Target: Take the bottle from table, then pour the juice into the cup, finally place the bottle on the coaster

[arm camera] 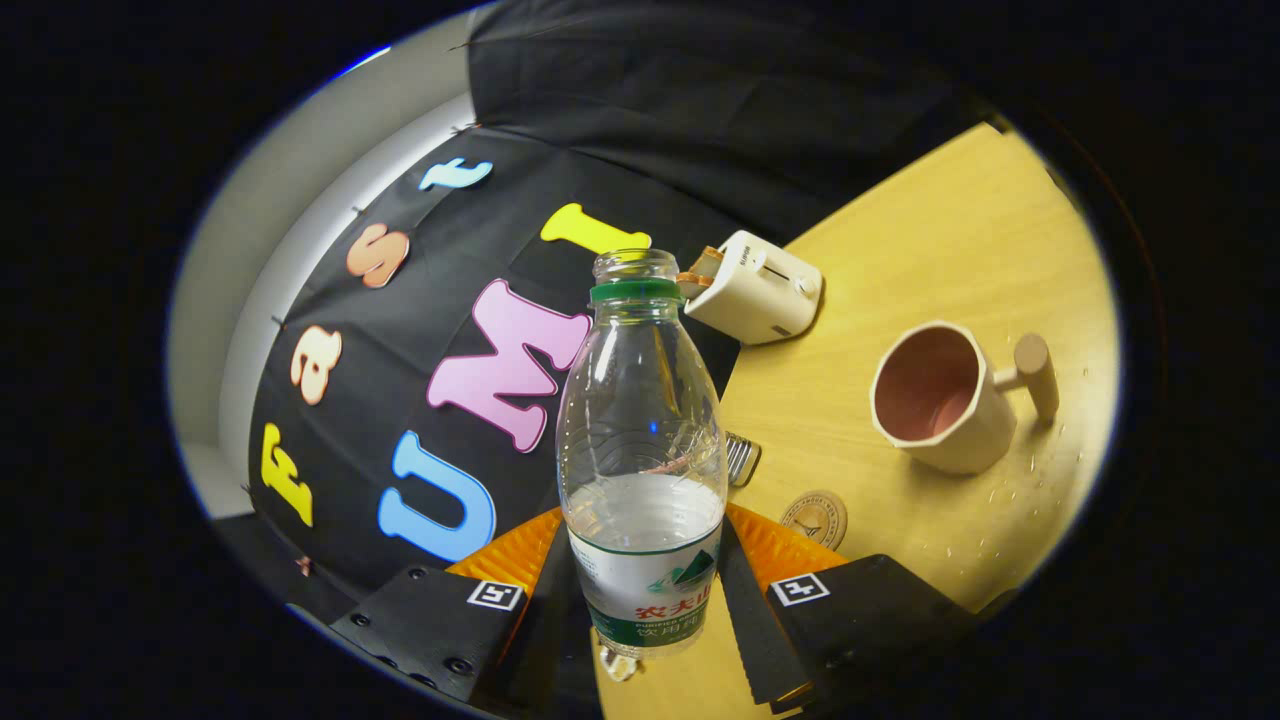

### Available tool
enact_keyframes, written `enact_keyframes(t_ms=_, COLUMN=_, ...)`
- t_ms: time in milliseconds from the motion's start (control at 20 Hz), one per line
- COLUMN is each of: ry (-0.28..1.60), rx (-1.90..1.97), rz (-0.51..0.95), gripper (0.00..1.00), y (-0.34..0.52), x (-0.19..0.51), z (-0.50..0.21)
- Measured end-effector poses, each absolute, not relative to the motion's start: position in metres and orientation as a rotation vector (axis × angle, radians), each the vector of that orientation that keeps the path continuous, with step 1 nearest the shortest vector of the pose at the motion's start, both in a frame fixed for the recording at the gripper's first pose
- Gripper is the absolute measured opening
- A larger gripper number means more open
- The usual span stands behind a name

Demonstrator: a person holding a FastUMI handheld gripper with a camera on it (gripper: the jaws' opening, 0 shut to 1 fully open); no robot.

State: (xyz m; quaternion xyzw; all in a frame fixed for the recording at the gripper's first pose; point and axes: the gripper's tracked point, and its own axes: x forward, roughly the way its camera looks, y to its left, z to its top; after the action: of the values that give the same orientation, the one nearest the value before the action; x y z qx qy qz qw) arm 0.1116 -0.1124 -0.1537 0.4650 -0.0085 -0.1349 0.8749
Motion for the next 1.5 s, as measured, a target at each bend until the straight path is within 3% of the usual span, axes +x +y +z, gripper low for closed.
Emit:
enact_keyframes(t_ms=650, ry=-0.032, rx=0.103, rz=-0.409, gripper=0.74, y=-0.106, x=0.149, z=-0.137)
enact_keyframes(t_ms=1500, ry=0.038, rx=-0.025, rz=-0.532, gripper=0.75, y=-0.109, x=0.214, z=-0.235)
